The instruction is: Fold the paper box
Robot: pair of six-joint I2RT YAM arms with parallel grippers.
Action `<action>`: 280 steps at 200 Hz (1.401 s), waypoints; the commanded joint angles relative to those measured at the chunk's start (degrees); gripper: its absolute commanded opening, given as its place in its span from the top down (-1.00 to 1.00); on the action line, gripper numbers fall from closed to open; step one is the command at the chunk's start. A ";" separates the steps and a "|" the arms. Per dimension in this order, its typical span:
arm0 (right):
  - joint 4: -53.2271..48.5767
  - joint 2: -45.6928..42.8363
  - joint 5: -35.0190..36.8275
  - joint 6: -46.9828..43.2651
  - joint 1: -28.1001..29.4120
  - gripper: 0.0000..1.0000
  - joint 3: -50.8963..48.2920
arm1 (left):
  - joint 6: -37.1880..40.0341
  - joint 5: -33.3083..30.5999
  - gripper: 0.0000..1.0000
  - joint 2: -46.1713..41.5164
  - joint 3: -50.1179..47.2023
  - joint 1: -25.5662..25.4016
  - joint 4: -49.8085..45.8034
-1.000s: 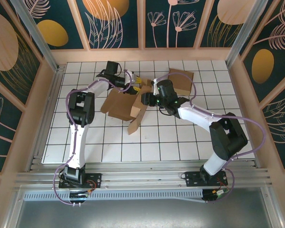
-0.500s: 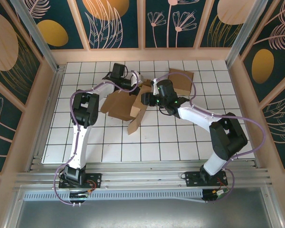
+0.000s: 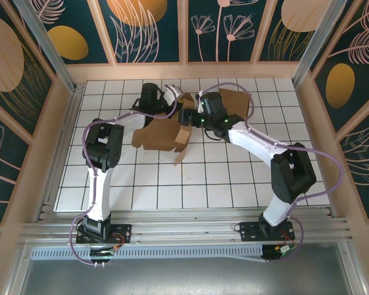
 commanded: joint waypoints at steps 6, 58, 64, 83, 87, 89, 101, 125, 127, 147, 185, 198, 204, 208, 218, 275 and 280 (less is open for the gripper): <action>-5.32 3.58 1.82 -2.39 -2.46 -0.64 3.87 | -15.59 -15.10 1.00 -2.23 -3.66 -2.97 12.74; -7.97 4.53 -2.50 -9.17 -6.51 -0.19 4.64 | -28.51 -28.33 1.00 -3.90 -9.39 -6.60 18.12; -7.68 4.33 -2.77 -10.57 -6.64 -0.12 4.56 | -29.70 -28.30 1.00 -4.14 -9.79 -6.68 18.00; -7.94 4.12 -4.01 -15.07 -7.10 0.00 5.33 | -30.73 -27.85 1.00 -5.31 -11.93 -7.19 18.36; -8.20 4.18 -3.99 -15.96 -7.21 0.01 5.57 | -30.68 -27.54 1.00 -5.58 -12.34 -7.23 18.22; -8.32 4.23 -4.09 -16.50 -7.28 0.01 5.63 | -30.63 -27.26 1.00 -5.69 -12.51 -7.26 18.06; -9.15 4.37 -4.05 -19.13 -7.85 0.02 6.28 | -30.01 -25.00 1.00 -6.43 -12.68 -7.31 16.25; -10.58 4.54 -4.78 -23.38 -9.56 0.06 7.35 | -28.14 -19.67 0.79 -8.78 -13.83 -7.26 13.17; -10.67 4.56 -4.82 -23.82 -9.60 0.06 7.46 | -28.13 -19.36 0.72 -9.04 -14.07 -7.25 13.16; -10.64 4.16 -5.25 -28.83 -10.02 0.07 7.49 | -27.04 -14.24 0.33 -11.91 -16.38 -7.21 12.19; -12.39 4.01 -9.18 -36.87 -11.30 0.09 8.46 | -28.73 -8.58 0.02 -21.86 -24.09 -2.91 14.82; -13.33 4.00 -11.57 -38.73 -12.06 0.09 8.82 | -28.28 -4.92 -0.01 -24.37 -25.24 0.80 14.32; -13.67 4.00 -12.68 -39.68 -12.32 0.09 8.98 | -26.77 -2.73 -0.01 -25.01 -25.66 2.53 14.07; -13.93 4.11 -13.46 -40.42 -12.49 0.09 9.04 | -25.45 -0.95 -0.01 -25.28 -25.83 3.65 13.69; -14.32 4.17 -14.96 -41.77 -12.89 0.09 9.26 | -21.18 2.16 0.01 -25.22 -25.38 5.96 11.31; -21.46 7.68 -21.18 -50.47 -14.41 0.11 15.22 | 9.98 13.77 0.03 -13.14 -7.75 11.19 -13.58; -22.17 7.96 -21.66 -51.14 -14.42 0.11 15.65 | 12.09 13.66 0.03 -11.47 -4.92 11.28 -16.24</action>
